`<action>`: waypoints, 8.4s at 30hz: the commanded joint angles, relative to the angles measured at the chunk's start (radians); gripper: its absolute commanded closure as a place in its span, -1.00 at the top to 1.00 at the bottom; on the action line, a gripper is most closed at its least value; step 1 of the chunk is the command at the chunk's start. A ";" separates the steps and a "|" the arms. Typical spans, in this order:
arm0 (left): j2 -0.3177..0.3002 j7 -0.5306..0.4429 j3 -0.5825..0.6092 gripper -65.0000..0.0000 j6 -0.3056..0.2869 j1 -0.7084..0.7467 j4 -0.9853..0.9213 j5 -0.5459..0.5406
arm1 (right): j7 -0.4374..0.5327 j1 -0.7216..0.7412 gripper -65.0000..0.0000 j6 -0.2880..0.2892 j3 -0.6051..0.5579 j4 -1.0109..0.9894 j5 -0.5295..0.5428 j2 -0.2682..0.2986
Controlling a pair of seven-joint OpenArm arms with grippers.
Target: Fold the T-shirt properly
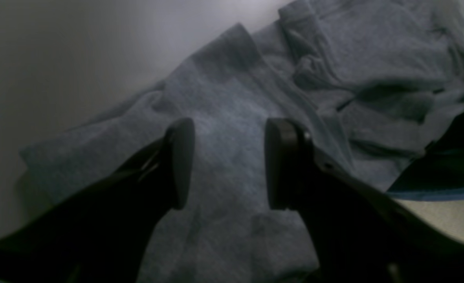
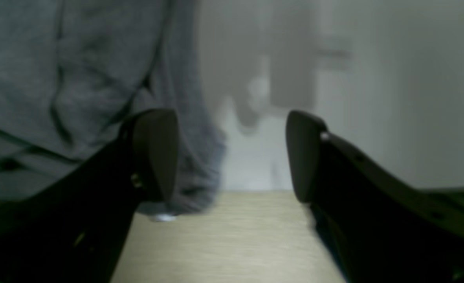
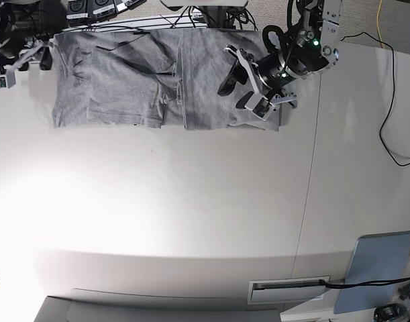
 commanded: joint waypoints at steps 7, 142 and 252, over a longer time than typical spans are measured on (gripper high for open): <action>0.000 -0.020 -0.001 -0.07 -0.004 -0.005 0.016 -0.018 | -0.112 0.142 0.28 0.020 0.009 -0.106 0.103 0.023; 0.000 -0.124 -0.237 -0.07 -0.178 0.001 -0.150 -0.208 | -0.089 0.100 -0.16 -0.176 -0.662 0.606 -0.545 -0.335; -0.148 0.133 -0.118 -1.00 -0.184 -0.430 -0.427 -0.375 | 0.071 0.430 -0.61 -0.215 -0.808 0.108 -0.769 -0.301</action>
